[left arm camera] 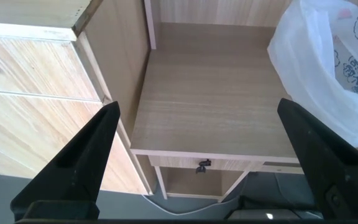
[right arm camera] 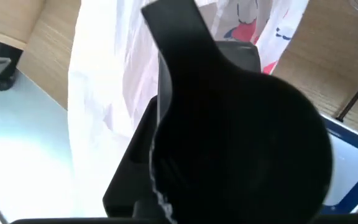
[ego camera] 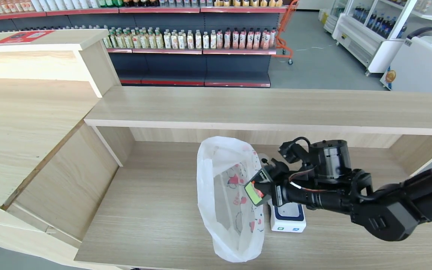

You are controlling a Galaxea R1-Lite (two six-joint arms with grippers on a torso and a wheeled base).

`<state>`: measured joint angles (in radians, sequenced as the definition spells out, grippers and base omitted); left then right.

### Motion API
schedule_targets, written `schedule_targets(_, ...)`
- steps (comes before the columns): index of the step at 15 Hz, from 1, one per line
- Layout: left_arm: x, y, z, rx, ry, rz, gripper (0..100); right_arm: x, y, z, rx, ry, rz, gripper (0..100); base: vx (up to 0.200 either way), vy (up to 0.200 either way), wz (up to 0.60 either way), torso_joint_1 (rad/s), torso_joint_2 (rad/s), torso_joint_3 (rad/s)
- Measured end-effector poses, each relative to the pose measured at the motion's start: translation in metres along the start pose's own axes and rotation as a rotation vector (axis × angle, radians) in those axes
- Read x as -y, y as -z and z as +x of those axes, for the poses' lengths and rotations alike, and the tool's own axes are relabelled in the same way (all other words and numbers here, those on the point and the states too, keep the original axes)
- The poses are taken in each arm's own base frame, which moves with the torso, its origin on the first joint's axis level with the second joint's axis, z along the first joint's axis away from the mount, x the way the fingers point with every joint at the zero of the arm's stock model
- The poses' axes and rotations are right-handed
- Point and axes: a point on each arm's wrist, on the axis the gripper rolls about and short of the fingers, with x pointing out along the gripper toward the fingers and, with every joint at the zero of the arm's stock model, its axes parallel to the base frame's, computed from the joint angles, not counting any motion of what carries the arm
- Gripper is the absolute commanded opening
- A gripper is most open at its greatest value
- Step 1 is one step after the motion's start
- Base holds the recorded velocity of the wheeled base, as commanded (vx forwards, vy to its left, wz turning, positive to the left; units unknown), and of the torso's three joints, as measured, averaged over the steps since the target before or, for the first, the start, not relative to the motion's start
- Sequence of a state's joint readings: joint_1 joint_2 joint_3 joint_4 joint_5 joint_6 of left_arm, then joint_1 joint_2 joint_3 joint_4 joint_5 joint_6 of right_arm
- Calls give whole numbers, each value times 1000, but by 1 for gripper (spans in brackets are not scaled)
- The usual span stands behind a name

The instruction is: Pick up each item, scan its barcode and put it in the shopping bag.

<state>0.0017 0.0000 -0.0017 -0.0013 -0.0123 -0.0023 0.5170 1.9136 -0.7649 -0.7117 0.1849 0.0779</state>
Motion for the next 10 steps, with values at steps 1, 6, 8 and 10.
schedule_targets(1, 0, 0, 0, 0, 0, 0, 100, 0, 8, 14, -3, -7, -45, 0, 0, 0, 0, 0, 0, 0)
schedule_targets(6, 0, 0, 0, 0, 0, 0, 100, -10, 40, 71, -12, -62, -267, 0, 0, 0, 0, 0, 0, 0)
schedule_targets(8, 0, 0, 0, 0, 0, 0, 100, -12, 49, 87, -21, -74, -327, 0, 0, 0, 0, 0, 0, 0)
schedule_targets(10, 0, 0, 0, -1, 0, 0, 100, -12, 58, 100, -25, -79, -366, 0, 0, 0, 0, 0, 0, 0)
